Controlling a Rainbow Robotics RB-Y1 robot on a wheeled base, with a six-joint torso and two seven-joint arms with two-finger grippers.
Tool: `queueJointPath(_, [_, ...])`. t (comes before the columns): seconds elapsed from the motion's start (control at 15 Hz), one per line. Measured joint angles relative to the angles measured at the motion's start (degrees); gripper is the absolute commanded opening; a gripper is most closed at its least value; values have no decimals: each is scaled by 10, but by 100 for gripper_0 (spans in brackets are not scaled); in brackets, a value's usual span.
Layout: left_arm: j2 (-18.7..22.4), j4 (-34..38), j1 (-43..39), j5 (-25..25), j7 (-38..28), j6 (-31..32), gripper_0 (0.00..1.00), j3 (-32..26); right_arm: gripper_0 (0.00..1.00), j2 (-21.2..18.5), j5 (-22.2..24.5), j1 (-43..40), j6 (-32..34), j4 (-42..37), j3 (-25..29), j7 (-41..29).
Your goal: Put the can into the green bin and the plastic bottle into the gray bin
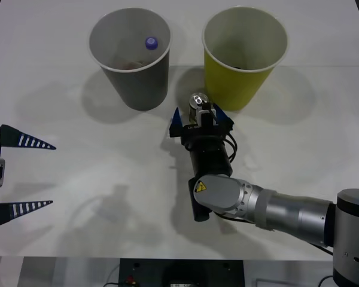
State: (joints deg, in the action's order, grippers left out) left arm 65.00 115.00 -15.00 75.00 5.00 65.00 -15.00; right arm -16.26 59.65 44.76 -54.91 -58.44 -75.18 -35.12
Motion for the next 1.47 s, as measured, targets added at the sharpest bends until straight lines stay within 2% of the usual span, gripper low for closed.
queueJointPath(0.2, [0, 0, 0, 0, 0, 0, 100, 0, 100, 0, -4, 1, 0, 0, 0, 5])
queueJointPath(0.27, [0, 0, 0, 0, 0, 0, 100, 0, 76, 0, -4, 1, 1, 0, 0, 6])
queueJointPath(0.33, [0, 0, 0, 0, 0, 0, 100, 0, 31, 0, -4, 1, 2, 0, 0, 7])
queueJointPath(0.4, [0, 0, 0, 0, 0, 0, 100, 0, 0, 0, -5, 1, 2, 0, 0, 9])
queueJointPath(1.13, [0, 0, 0, 0, 0, 0, 100, 0, 0, -6, -4, -3, 8, -12, 0, 14])
queueJointPath(1.47, [0, 0, 0, 0, 0, 0, 100, 0, 0, -59, 14, -15, 21, -91, 0, 33])
